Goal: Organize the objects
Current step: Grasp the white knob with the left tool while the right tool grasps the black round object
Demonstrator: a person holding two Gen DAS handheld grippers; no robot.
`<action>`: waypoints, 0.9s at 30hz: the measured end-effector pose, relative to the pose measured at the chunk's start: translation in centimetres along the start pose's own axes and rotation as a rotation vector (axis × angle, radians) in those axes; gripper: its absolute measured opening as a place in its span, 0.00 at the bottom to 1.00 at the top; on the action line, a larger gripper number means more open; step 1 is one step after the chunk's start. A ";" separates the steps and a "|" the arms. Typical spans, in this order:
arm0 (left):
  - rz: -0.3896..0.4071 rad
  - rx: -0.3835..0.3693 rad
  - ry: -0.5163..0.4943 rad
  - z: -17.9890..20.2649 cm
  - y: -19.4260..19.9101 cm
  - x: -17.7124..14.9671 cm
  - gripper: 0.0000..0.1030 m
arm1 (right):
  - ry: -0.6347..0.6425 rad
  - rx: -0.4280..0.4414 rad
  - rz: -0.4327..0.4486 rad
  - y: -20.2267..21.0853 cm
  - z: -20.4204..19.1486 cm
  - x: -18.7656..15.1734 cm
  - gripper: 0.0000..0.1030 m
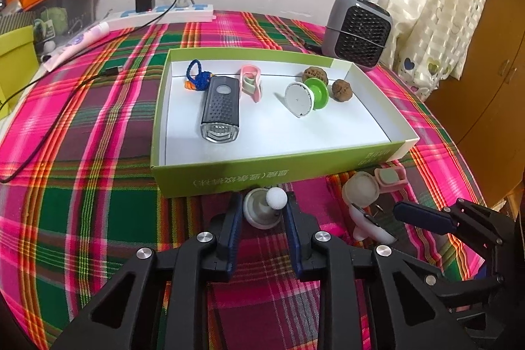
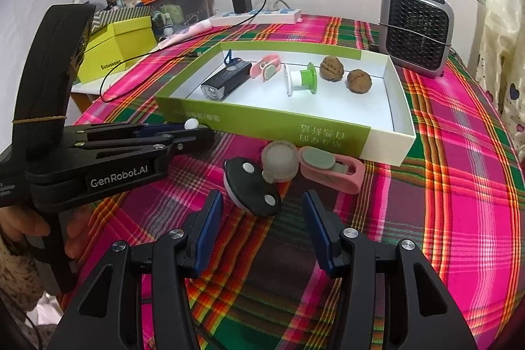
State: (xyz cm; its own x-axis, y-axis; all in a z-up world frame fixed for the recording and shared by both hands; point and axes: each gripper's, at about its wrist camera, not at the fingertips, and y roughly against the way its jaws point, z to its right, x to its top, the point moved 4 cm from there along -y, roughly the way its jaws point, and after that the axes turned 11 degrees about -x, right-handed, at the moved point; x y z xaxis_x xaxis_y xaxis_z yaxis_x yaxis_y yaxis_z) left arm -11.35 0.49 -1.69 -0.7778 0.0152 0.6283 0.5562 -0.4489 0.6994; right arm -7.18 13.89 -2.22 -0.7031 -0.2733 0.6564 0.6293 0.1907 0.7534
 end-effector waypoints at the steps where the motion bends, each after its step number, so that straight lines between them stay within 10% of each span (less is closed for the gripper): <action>1: 0.000 -0.001 0.001 -0.1 0.1 -0.1 0.22 | 0.004 -0.005 -0.003 -0.1 0.0 0.0 0.50; 27: 0.001 0.005 0.041 -1.3 1.5 -1.1 0.22 | 0.008 0.007 -0.032 -1.1 -0.7 0.7 0.42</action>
State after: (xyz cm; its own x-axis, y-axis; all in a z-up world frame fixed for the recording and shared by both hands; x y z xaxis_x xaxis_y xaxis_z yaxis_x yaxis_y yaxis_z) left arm -10.03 -1.35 -1.73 -0.7888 -0.0216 0.6143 0.5580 -0.4445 0.7008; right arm -8.16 12.83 -2.62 -0.7201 -0.2872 0.6317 0.6041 0.1886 0.7743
